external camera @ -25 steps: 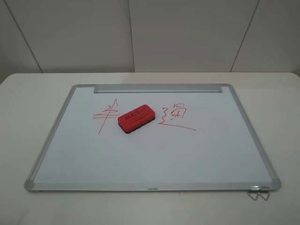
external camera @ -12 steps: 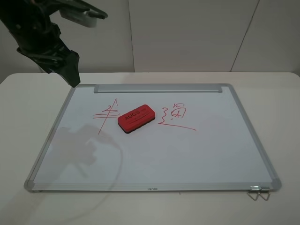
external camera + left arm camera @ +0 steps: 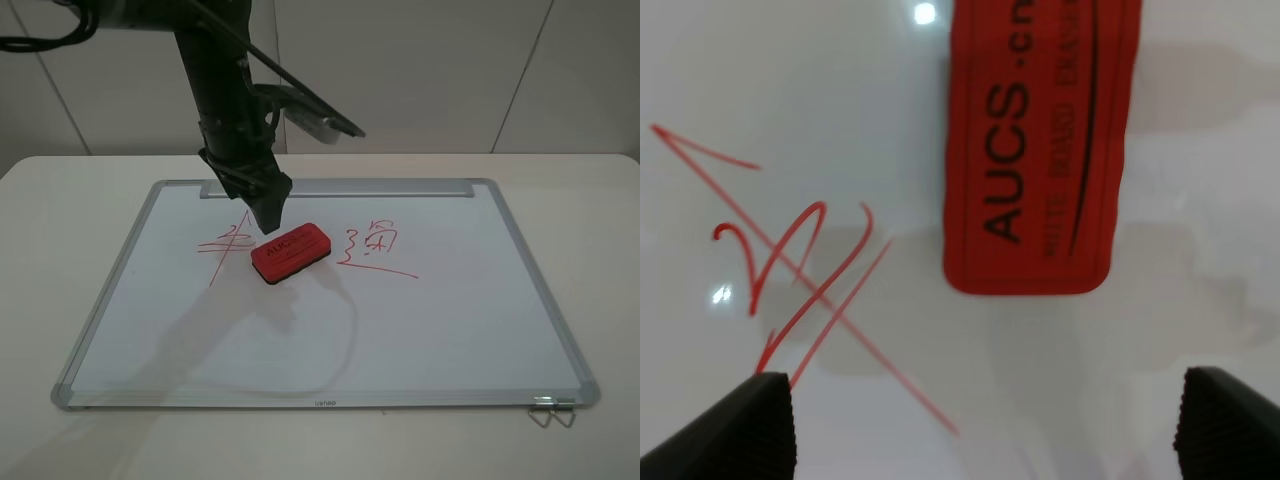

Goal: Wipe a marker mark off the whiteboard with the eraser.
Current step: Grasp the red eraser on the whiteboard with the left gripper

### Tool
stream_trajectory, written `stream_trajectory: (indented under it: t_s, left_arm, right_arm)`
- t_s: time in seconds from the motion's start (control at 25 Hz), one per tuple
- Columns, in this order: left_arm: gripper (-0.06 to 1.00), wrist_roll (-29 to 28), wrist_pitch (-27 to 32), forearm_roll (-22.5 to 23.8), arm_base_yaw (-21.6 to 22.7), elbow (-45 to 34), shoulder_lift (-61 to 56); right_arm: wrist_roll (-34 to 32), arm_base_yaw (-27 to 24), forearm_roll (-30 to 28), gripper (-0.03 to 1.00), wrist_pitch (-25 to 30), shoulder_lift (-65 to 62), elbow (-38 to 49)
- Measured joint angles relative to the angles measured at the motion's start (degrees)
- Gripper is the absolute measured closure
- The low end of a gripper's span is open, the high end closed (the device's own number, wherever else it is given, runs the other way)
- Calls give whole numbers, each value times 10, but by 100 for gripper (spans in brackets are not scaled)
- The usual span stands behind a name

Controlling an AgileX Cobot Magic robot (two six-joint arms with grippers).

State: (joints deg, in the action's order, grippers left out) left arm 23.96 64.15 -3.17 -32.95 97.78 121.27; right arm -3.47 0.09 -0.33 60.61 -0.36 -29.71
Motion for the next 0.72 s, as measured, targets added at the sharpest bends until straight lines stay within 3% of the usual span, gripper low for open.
stream_trajectory:
  t_s: [0.28,0.72]
  left_arm:
    - [19,27,-12,-2,-13,2,20]
    - [19,12,-70,6,-38,4,55]
  right_arm:
    - [0,0,0,14,0,0,0]
    - [0,0,0,14,0,0,0]
